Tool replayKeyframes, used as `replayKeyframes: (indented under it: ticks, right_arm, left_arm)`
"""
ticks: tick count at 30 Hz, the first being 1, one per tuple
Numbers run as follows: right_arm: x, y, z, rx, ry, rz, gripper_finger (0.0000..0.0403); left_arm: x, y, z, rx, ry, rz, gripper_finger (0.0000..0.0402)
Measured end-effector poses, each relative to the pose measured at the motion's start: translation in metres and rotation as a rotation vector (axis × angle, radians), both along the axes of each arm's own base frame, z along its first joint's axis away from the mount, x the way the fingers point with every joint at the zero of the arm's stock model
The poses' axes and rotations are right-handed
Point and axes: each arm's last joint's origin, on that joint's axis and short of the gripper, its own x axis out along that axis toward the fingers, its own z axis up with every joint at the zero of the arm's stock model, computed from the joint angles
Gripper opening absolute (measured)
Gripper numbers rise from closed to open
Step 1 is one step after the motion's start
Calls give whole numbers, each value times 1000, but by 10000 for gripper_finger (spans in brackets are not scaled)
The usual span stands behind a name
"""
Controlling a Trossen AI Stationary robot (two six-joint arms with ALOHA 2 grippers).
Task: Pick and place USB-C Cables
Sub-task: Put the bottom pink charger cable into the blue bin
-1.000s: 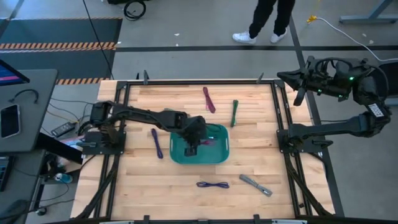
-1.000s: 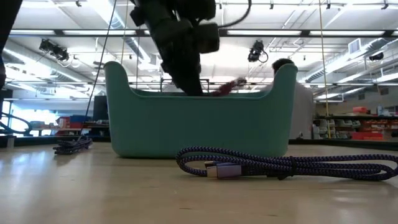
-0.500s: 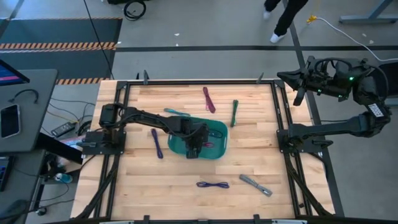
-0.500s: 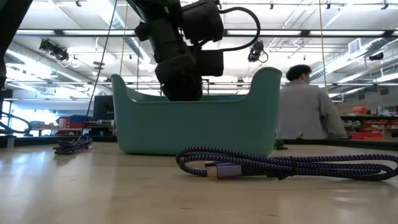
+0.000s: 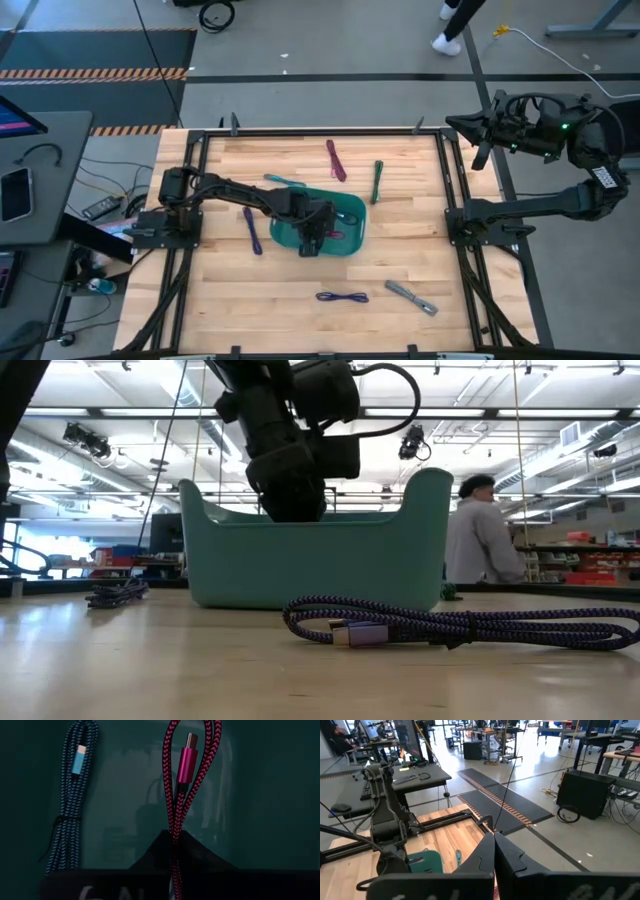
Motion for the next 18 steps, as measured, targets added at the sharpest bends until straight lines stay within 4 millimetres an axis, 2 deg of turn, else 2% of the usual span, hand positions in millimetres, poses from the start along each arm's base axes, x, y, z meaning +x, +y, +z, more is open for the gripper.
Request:
replayKeyframes:
  ticks: [18]
  right_arm:
    - [0, 0, 0, 1, 5, 0, 0]
  left_arm:
    - [0, -6, 0, 35, -1, -1, 17]
